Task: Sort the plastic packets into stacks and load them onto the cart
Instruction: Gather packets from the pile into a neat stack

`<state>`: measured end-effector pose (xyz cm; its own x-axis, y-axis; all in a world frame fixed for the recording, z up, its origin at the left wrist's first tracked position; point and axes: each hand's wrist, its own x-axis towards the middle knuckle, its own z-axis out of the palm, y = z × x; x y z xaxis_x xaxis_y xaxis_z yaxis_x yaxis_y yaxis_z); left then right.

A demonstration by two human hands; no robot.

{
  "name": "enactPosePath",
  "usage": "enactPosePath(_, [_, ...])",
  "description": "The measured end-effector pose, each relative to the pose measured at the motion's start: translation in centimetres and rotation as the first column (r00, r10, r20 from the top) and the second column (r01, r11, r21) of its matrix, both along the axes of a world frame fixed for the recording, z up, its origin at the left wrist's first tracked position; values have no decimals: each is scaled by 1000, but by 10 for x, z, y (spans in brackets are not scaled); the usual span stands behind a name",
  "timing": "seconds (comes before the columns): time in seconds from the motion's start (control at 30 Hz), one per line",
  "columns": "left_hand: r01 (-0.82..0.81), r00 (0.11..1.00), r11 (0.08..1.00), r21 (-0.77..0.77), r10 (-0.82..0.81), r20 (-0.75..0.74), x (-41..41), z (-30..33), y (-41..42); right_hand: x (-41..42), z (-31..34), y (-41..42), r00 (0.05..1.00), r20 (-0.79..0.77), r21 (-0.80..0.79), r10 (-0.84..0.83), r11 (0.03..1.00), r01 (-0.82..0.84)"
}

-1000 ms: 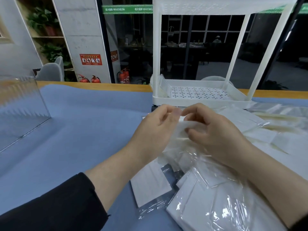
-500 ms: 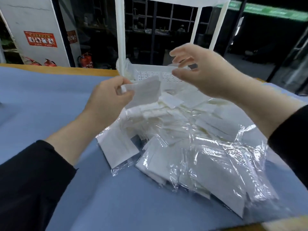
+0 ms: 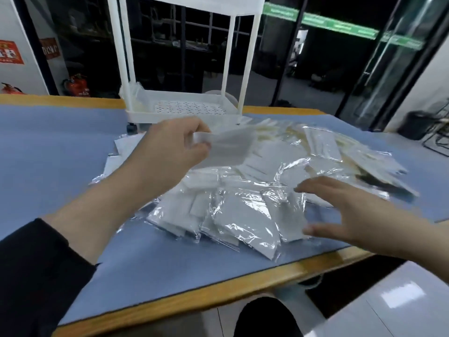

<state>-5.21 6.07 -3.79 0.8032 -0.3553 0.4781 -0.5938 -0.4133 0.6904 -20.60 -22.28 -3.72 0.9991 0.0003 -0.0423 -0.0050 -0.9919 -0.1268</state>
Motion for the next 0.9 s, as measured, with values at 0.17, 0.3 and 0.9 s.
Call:
enactPosePath(0.17, [-26,998,999,31,24,65,-15,-23,-23,-17,-31,20,962,41,49,-269,962,267])
enactPosePath(0.3, [37,996,992,118,-46,80,-15,-44,-25,-9,-38,35,949,68,92,-309,949,303])
enactPosePath(0.9, [-38,996,999,-18,40,76,-5,-40,-5,3,-11,14,841,417,504,-346,857,103])
